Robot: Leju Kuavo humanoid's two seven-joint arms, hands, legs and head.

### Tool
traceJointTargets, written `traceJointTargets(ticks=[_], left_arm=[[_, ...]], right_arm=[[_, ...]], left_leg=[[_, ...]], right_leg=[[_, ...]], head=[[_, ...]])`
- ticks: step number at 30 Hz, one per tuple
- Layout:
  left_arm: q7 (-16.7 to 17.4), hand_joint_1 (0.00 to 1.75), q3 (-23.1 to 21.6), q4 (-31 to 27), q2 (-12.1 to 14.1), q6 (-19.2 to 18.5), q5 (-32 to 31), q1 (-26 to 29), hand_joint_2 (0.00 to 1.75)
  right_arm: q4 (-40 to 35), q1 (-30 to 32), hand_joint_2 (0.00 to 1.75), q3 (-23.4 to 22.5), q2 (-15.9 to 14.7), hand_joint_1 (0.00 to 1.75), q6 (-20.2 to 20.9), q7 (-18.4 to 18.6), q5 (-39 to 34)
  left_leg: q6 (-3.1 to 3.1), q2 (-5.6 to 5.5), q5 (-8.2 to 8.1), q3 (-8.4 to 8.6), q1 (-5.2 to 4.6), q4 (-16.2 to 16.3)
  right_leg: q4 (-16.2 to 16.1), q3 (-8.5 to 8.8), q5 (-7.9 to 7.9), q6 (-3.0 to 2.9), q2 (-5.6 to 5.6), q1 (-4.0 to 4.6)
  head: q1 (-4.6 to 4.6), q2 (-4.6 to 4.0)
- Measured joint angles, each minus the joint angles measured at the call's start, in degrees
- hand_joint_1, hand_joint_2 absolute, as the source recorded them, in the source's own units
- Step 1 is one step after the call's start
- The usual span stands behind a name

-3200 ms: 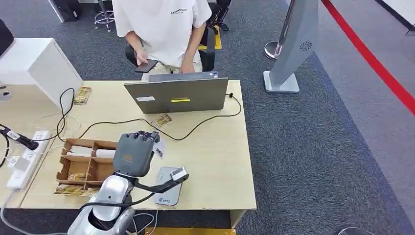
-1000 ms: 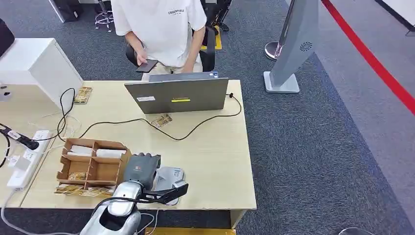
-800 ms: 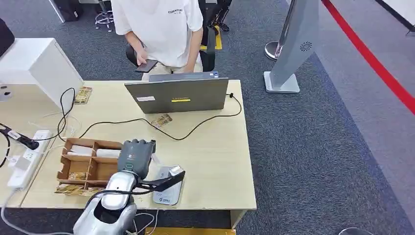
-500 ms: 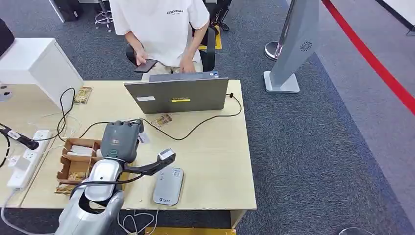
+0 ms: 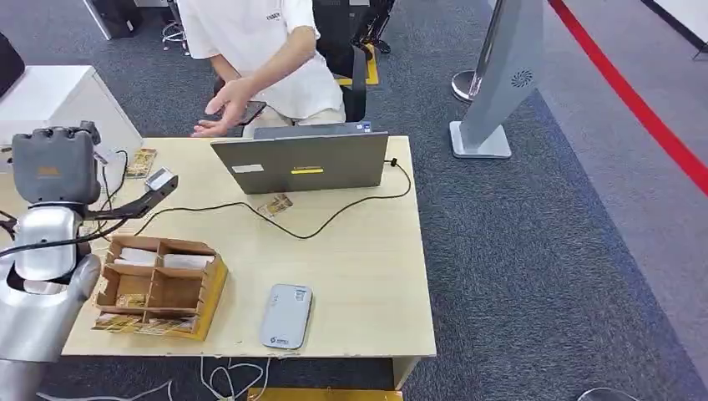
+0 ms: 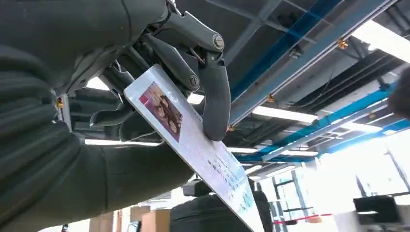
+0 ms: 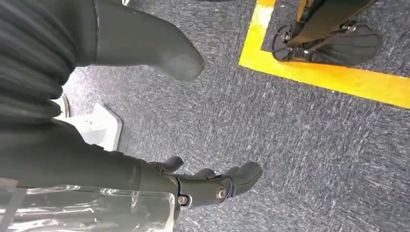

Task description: Pass the card to the sensor for recognition and then transmit it.

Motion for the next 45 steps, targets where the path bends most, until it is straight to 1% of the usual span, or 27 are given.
traceJointTargets(ticks=[1,3,4,6,8,10,14,15,19,21,25,26,27,29,32,34,36,38,44,45], left_arm=[[0.3,1.75,0.2,0.6,0.4,-0.1,0.0,-0.1,1.75],[3.2,1.75,0.1,1.4,1.5,-0.6,0.0,-0.2,1.75],[4.1,1.75,0.1,2.2,2.5,-0.3,0.0,-0.4,1.75],[3.5,1.75,0.6,4.6,4.0,1.1,0.0,-1.0,1.75],[2.7,1.75,1.6,6.7,4.8,2.3,0.0,-1.0,1.75],[2.3,1.75,2.5,8.1,5.3,2.9,0.0,-0.9,1.75],[1.9,1.75,4.2,9.8,5.5,2.8,0.0,-0.7,1.75],[1.8,0.00,4.4,10.1,5.5,2.7,0.0,-0.5,1.75],[0.1,0.00,5.7,10.1,5.0,1.5,0.0,0.5,1.75],[-1.5,0.00,6.6,10.0,4.2,1.2,0.0,1.2,1.75],[-2.6,0.00,8.2,8.4,2.4,0.9,0.0,2.9,1.75],[-3.3,0.00,8.7,7.7,1.8,0.3,0.0,3.3,1.75],[-4.3,0.00,9.4,6.5,0.9,-0.6,0.1,3.9,1.75],[-5.2,0.00,10.5,4.0,-0.9,-2.0,0.0,5.4,1.75],[-5.4,0.00,11.2,1.6,-2.4,-2.6,0.0,6.6,1.75],[-6.8,0.00,11.8,-0.5,-3.2,-2.9,0.2,7.5,1.75],[-7.9,0.00,12.3,-3.8,-4.4,-3.5,0.4,9.7,1.75],[-8.2,0.00,12.3,-7.9,-5.8,-4.2,0.3,12.6,1.75],[-8.3,0.00,12.6,-12.9,-7.1,-4.5,0.4,15.3,1.75],[-8.8,0.00,12.6,-13.5,-7.3,-4.3,0.5,15.7,1.75]], right_arm=[[0.0,0.0,1.75,0.0,0.0,0.00,0.0,0.0,0.0],[0.0,0.0,1.75,0.0,0.0,0.00,0.1,0.2,0.0],[0.1,0.0,1.75,0.0,0.0,0.00,0.1,0.4,-0.1],[0.1,0.1,1.75,0.0,0.0,0.00,0.2,0.8,-0.1],[0.1,0.1,1.75,0.0,0.0,0.00,0.2,1.0,-0.1],[0.1,0.1,1.75,0.0,0.0,0.00,0.2,1.3,0.0],[0.1,0.1,1.75,0.0,0.0,0.00,0.2,1.3,0.1],[0.1,0.1,1.75,0.0,0.0,0.00,0.2,1.2,0.1],[0.1,0.1,1.75,0.0,0.0,0.00,0.1,0.8,0.1],[0.1,0.1,1.75,0.0,0.0,0.00,0.1,0.7,0.1],[0.1,0.1,1.75,0.0,0.0,0.00,0.1,0.9,0.4],[0.1,0.1,1.75,0.0,0.0,0.00,0.1,1.2,0.4],[0.1,0.1,1.75,0.0,0.0,0.00,0.1,1.4,0.3],[0.1,0.1,1.75,0.0,0.0,0.00,0.1,1.5,0.1],[0.1,0.2,1.75,0.0,0.0,0.00,0.1,1.5,0.0],[0.1,0.2,1.75,0.0,0.0,0.00,0.1,1.7,-0.2],[0.1,0.2,1.75,-0.1,0.0,0.00,0.0,1.9,-0.4],[0.1,0.3,1.75,-0.1,0.0,0.00,0.0,2.1,-0.4],[0.1,0.4,1.75,-0.1,0.0,0.00,0.0,2.1,-0.4],[0.1,0.4,1.75,-0.1,0.0,0.00,0.0,2.1,-0.5]], left_leg=[[0.00,0.00,0.00,-0.02,0.00,0.0],[0.00,0.09,0.00,-0.04,0.00,0.0],[0.00,0.18,0.00,-0.05,0.00,0.0],[0.00,0.17,0.00,-0.06,0.00,0.0],[-0.02,0.16,0.01,-0.06,0.00,0.0],[-0.02,0.16,0.02,-0.06,0.01,0.0],[-0.02,0.14,0.02,-0.08,0.01,0.0],[-0.02,0.16,0.02,-0.08,0.01,0.0],[-0.02,0.24,0.01,-0.09,0.00,0.0],[-0.02,0.21,0.01,-0.10,0.00,0.0],[-0.02,0.19,0.01,-0.12,0.00,0.0],[-0.02,0.18,0.01,-0.12,0.00,0.0],[-0.02,0.18,0.02,-0.12,-0.01,0.0],[-0.02,0.17,0.02,-0.13,-0.01,0.0],[-0.02,0.21,0.02,-0.13,-0.01,0.0],[-0.02,0.20,0.02,-0.13,-0.01,0.0],[-0.02,0.19,0.01,-0.13,-0.01,0.0],[-0.02,0.19,0.01,-0.16,-0.01,0.0],[-0.02,0.17,0.02,-0.21,-0.01,0.0],[-0.02,0.16,0.02,-0.21,-0.01,0.0]], right_leg=[[0.0,-0.01,0.00,0.00,0.00,0.00],[0.0,-0.05,0.02,-0.01,0.08,0.00],[0.0,-0.09,0.04,-0.03,0.14,0.00],[0.0,-0.12,0.05,-0.04,0.14,0.00],[0.0,-0.13,0.05,-0.05,0.13,0.01],[0.0,-0.13,0.05,-0.05,0.12,0.01],[0.0,-0.13,0.05,-0.05,0.12,0.00],[0.0,-0.14,0.05,-0.05,0.13,0.00],[0.0,-0.20,0.07,-0.07,0.22,0.00],[0.0,-0.20,0.07,-0.07,0.17,0.00],[0.0,-0.22,0.07,-0.07,0.16,0.00],[0.0,-0.22,0.07,-0.07,0.16,0.00],[0.0,-0.22,0.07,-0.07,0.15,-0.01],[0.0,-0.21,0.07,-0.07,0.14,0.00],[0.0,-0.22,0.09,-0.08,0.16,0.00],[0.0,-0.21,0.09,-0.08,0.16,-0.01],[0.0,-0.21,0.09,-0.08,0.15,-0.01],[0.0,-0.24,0.08,-0.09,0.16,0.00],[0.0,-0.28,0.09,-0.09,0.12,0.00],[0.0,-0.27,0.09,-0.09,0.12,0.00]], head=[[0.00,0.00],[0.00,0.00],[-0.02,0.00],[0.00,0.00],[-0.02,0.00],[-0.02,0.00],[0.00,0.00],[0.00,0.00],[0.00,0.00],[0.00,0.00],[-0.02,0.00],[0.00,0.00],[-0.02,0.00],[0.00,0.00],[0.00,0.00],[-0.02,0.00],[-0.02,0.00],[0.00,0.00],[0.00,0.00],[0.00,0.00]])
